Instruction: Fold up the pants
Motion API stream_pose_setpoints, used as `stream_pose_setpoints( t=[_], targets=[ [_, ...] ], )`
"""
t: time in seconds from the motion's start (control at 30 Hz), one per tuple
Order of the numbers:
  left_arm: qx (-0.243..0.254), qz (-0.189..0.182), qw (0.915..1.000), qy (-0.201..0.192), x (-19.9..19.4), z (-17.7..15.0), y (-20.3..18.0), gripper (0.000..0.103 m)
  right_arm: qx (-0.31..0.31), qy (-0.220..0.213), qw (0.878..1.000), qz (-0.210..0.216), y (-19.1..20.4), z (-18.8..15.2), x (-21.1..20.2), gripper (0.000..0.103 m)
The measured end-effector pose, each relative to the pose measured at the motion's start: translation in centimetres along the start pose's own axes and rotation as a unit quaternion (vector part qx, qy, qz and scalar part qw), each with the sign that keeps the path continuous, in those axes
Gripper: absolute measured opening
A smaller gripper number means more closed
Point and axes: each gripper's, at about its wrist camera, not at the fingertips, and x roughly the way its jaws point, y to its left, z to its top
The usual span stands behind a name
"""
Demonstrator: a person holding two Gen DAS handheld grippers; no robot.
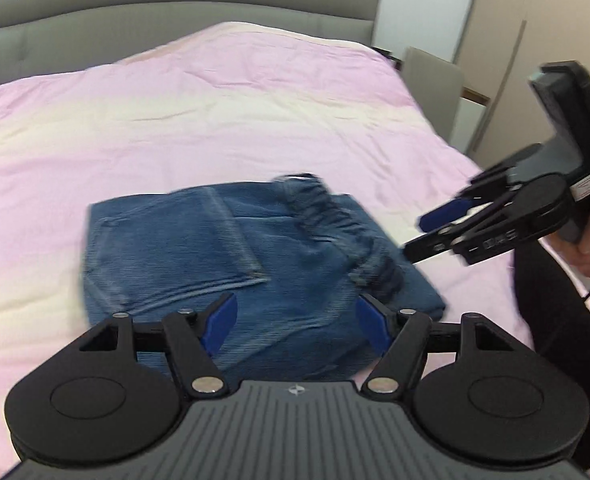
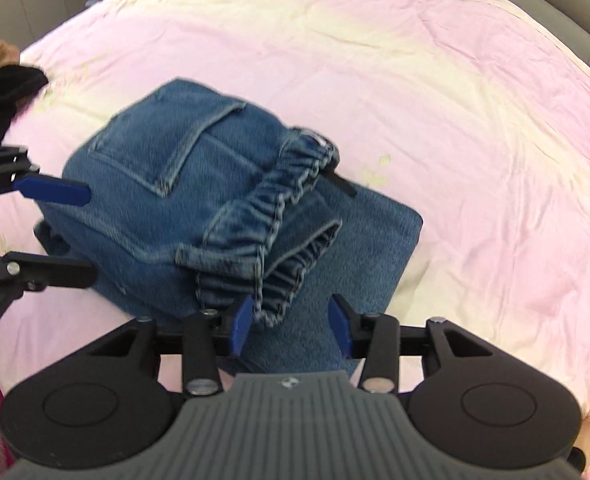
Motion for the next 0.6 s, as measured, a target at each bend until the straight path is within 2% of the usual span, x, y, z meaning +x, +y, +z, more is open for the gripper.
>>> stream_pose_setpoints(
  t=[0.13, 0.27, 0.37, 0.43, 0.5, 0.57, 0.6],
  targets=[
    [-0.046, 0.028, 0.9985, 0.011, -0.2, -0.2, 3.2, 0.076, 0.059, -0.016, 0.998, 0.031, -0.8, 1.7, 0.6, 0.04],
    [-0.083, 0.024, 0.996, 0.022, -0.8, -1.1, 5.4, 0.076, 0.143, -0.026, 0.987, 0.069, -2.1, 3.1, 2.7, 0.04],
    [-0.064, 0.02, 0.9973, 0.031, -1.8, -1.9, 5.4, 0.076, 0.19, -0.01, 0.978, 0.087, -2.7, 3.0, 4.7, 0.039],
    [-0.047, 0.016, 0.998, 0.038, -2.2, -2.6, 5.4, 0.081, 0.228, -0.007, 0.968, 0.107, -3.3, 2.5, 5.9, 0.038],
    [-0.024, 0.034, 0.9976, 0.056, -2.4, -3.3, 5.3, 0.083, 0.26, -0.007, 0.956, 0.133, -3.8, 1.9, 6.5, 0.03],
    [-0.003, 0.049, 0.9962, 0.072, -2.5, -4.2, 5.1, 0.084, 0.258, -0.015, 0.957, 0.132, -3.7, 1.8, 5.9, 0.025],
    [0.003, 0.052, 0.9956, 0.078, -2.5, -4.6, 5.1, 0.085, 0.25, -0.022, 0.959, 0.128, -3.5, 1.8, 5.3, 0.017]
  ],
)
